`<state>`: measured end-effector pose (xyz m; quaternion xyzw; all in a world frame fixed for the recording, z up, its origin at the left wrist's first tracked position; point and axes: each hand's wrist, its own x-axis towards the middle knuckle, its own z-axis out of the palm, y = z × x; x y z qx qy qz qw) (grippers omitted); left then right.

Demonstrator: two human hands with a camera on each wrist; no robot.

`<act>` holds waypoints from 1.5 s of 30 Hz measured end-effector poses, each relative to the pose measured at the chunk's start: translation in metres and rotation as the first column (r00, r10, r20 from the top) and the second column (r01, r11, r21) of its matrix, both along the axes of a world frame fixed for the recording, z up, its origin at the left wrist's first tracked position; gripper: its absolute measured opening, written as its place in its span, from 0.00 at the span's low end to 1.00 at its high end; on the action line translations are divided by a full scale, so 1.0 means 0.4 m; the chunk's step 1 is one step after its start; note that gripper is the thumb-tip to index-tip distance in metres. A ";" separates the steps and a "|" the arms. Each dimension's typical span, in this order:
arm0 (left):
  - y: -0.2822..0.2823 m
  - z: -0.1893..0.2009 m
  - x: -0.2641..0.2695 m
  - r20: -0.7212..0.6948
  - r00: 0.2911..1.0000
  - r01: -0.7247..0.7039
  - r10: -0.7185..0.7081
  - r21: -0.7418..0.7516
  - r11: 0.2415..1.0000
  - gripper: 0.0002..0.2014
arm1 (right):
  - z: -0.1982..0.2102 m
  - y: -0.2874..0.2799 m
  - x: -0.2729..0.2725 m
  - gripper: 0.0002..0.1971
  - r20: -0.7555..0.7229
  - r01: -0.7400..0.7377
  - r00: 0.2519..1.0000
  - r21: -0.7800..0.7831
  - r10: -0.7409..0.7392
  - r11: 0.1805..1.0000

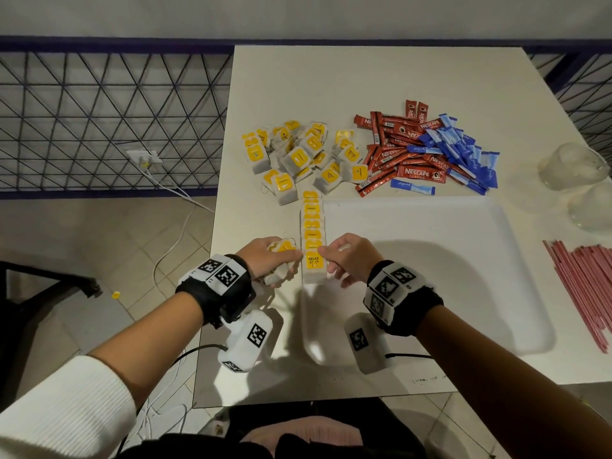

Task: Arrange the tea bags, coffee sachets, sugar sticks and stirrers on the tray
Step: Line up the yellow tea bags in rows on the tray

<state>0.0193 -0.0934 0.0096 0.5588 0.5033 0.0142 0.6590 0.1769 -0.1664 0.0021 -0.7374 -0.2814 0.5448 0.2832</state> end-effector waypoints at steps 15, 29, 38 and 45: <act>0.017 0.033 -0.010 0.227 0.969 -0.062 0.100 -0.168 0.984 0.08 | 0.100 0.044 -0.029 0.13 -0.164 -0.077 0.982 0.128 0.097 0.989; 0.051 0.062 -0.047 0.264 0.933 -0.251 0.244 -0.006 0.968 0.04 | 0.109 0.029 -0.016 0.04 -0.174 -0.117 0.974 0.173 0.147 0.978; 0.046 0.051 -0.049 0.247 0.967 -0.060 0.063 -0.019 0.998 0.05 | 0.096 0.011 -0.036 0.03 -0.200 -0.054 0.976 0.151 0.084 0.987; 0.000 -0.002 -0.044 0.138 0.982 0.131 -0.130 0.001 0.991 0.14 | 0.037 -0.054 -0.035 0.08 -0.102 -0.070 0.991 0.120 0.082 0.990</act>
